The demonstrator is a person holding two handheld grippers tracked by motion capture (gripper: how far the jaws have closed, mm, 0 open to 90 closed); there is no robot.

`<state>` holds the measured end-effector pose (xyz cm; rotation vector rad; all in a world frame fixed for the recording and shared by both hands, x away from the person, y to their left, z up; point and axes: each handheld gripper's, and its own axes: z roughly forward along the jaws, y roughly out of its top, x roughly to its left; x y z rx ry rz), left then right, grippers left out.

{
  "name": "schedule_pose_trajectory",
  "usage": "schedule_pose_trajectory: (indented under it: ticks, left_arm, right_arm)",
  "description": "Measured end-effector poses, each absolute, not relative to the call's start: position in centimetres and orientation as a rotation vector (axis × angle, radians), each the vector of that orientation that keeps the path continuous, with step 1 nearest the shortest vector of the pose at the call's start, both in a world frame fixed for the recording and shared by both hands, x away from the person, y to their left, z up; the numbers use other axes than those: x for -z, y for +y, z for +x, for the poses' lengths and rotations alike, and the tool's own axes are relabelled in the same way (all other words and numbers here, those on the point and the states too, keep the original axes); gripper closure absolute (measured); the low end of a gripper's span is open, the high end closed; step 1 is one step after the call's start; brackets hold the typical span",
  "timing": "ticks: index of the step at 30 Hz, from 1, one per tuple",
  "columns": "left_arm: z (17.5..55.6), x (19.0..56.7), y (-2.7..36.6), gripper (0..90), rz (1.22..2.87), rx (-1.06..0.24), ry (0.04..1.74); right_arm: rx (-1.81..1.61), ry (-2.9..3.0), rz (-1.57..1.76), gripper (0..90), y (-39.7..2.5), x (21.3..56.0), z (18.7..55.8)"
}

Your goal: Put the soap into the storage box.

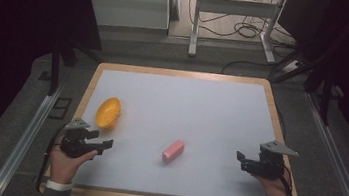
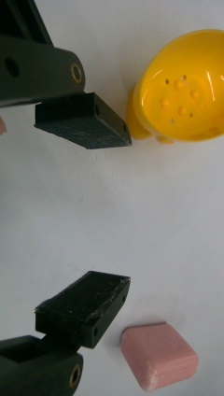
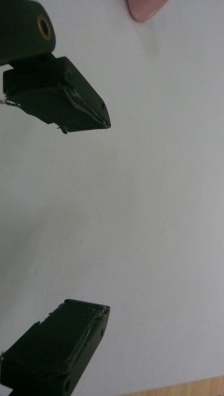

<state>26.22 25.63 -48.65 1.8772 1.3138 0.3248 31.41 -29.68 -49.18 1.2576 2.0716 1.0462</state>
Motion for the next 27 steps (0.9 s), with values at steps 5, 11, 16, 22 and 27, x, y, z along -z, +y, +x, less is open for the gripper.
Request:
schedule_pose_trajectory:
  ticks: [5, 11, 16, 22, 27]
  left_arm:
    - [26.4, 48.2, 25.3, 27.8, 1.887, -0.321, 1.301]
    - [26.7, 47.5, 25.0, 27.3, 1.892, -0.322, 1.287]
    - [26.7, 47.1, 24.8, 27.3, 1.898, -0.326, 1.287]
    - [26.6, 46.4, 23.9, 27.1, 1.924, -0.328, 1.265]
    - [26.9, 46.1, 23.0, 27.0, 1.955, -0.319, 1.249]
  right_arm:
    - [-1.045, 2.058, 1.268, 9.0, -30.2, 49.2, 31.2]
    - [-1.035, 2.049, 1.285, 9.0, -30.5, 49.3, 31.2]
    - [-1.035, 2.047, 1.285, 9.1, -30.5, 49.3, 31.1]
    - [-1.027, 2.058, 1.278, 9.1, -30.3, 49.3, 31.1]
    - [-1.017, 2.063, 1.280, 9.1, -30.4, 49.5, 31.2]
